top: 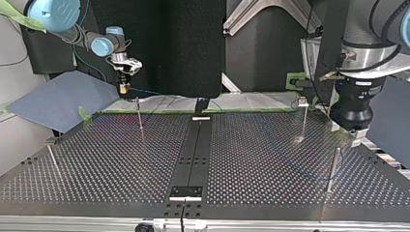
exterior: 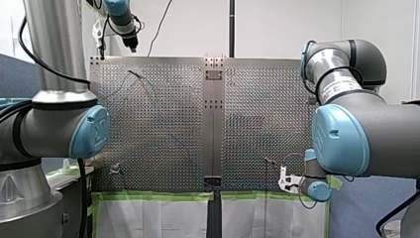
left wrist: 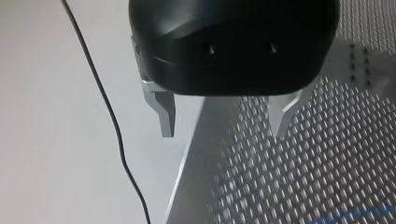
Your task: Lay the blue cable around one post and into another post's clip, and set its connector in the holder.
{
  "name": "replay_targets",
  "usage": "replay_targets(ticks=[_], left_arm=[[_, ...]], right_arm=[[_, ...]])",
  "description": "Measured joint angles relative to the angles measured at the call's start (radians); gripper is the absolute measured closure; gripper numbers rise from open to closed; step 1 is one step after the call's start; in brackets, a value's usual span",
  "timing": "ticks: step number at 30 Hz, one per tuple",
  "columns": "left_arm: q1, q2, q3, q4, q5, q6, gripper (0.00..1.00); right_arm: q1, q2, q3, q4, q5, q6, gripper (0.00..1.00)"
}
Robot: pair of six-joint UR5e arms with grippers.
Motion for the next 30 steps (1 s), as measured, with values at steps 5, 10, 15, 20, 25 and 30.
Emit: replay_targets(ticks=[5,10,15,20,25,30], left_arm=[[-0.028,0.013,-0.042,0.045,0.045,0.002,0.01],[-0.064,-0.010,-0.080,0.083,0.083,0.004,0.01],[-0.105,-0.050,-0.122,0.124,0.119,0.025,0.01],[-0.154,-0.099,-0.171,0.174,0.092,0.071,0.01],[-0.203,-0.149,-0.220,0.223,0.045,0.110,0.01],[-0.249,-0.195,-0.266,0.269,0.000,0.118,0.01]], right_arm=[[-0.001,-0.001,0.000,0.006,0.000,-0.007,1.00],[-0.002,-0.002,0.000,0.015,-0.001,-0.014,1.00],[-0.002,-0.003,0.000,0.022,-0.003,-0.018,1.00],[-0.002,-0.003,0.000,0.024,-0.003,-0.019,1.00],[0.000,-0.003,0.000,0.024,-0.003,-0.019,1.00],[0.000,-0.003,0.000,0.024,-0.003,-0.017,1.00]])
